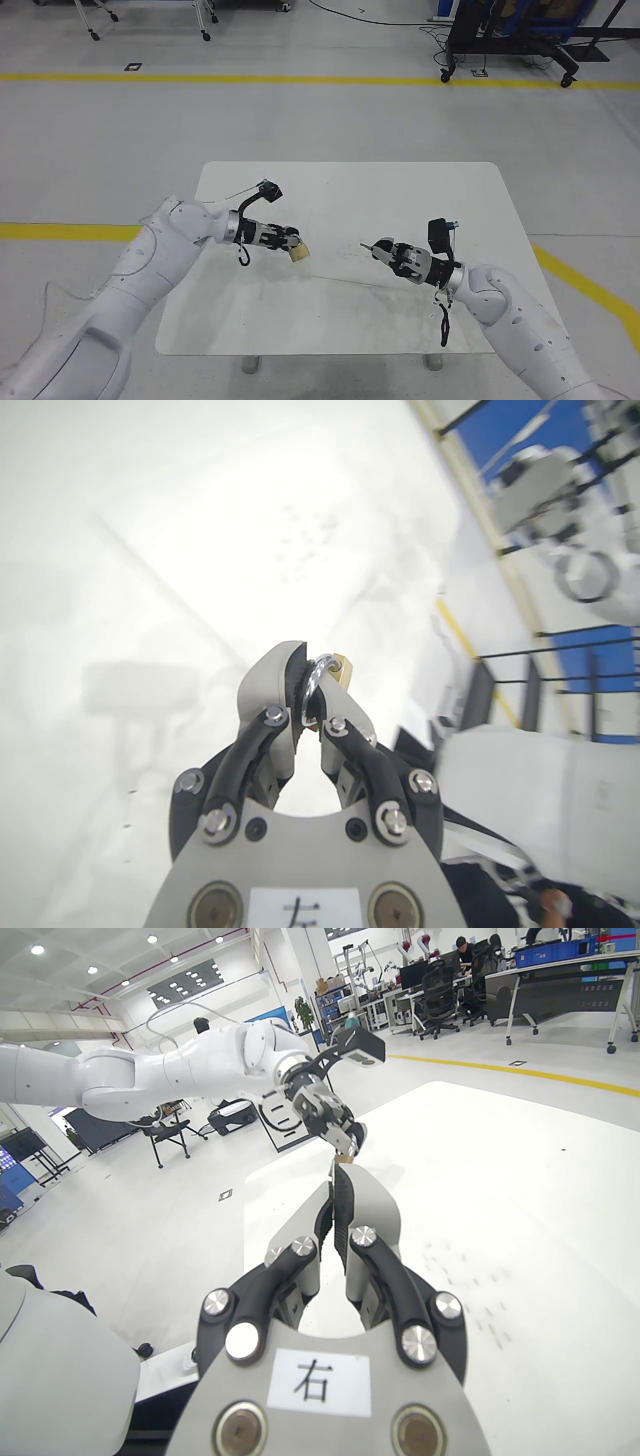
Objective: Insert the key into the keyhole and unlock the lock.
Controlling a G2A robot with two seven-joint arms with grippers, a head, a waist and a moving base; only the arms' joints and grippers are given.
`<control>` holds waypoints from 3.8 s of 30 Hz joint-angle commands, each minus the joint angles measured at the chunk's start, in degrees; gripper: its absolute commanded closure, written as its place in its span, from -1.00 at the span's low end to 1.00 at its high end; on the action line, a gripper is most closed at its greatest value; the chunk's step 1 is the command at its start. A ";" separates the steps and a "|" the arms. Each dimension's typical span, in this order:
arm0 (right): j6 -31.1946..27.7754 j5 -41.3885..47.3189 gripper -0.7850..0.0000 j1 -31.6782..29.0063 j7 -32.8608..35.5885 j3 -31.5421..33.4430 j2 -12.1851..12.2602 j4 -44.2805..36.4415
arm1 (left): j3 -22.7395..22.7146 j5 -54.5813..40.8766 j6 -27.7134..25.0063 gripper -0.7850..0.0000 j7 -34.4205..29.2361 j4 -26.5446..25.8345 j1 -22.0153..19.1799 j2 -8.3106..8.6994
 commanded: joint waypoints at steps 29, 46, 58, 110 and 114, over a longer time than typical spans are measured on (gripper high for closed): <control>11.57 13.76 1.00 3.74 7.63 -5.49 -2.01 0.49 | 7.68 -39.03 44.28 1.00 -15.98 19.53 -8.26 -11.98; 9.09 24.21 1.00 0.18 10.16 -4.64 -1.74 -3.66 | 8.25 -37.41 38.45 1.00 -17.52 26.85 -10.97 -15.49; 17.02 56.62 1.00 -1.27 31.12 -5.02 -0.74 -5.12 | 6.87 -31.33 36.77 1.00 -9.82 21.27 -9.88 -14.07; 40.96 57.72 1.00 -3.08 29.70 -2.02 -2.47 -10.42 | -1.29 -14.14 39.92 1.00 -1.79 4.91 -3.39 -10.02; 41.47 57.21 1.00 -3.22 29.45 -1.67 -2.56 -10.64 | -1.72 -12.55 39.31 1.00 -1.04 3.86 -3.06 -9.81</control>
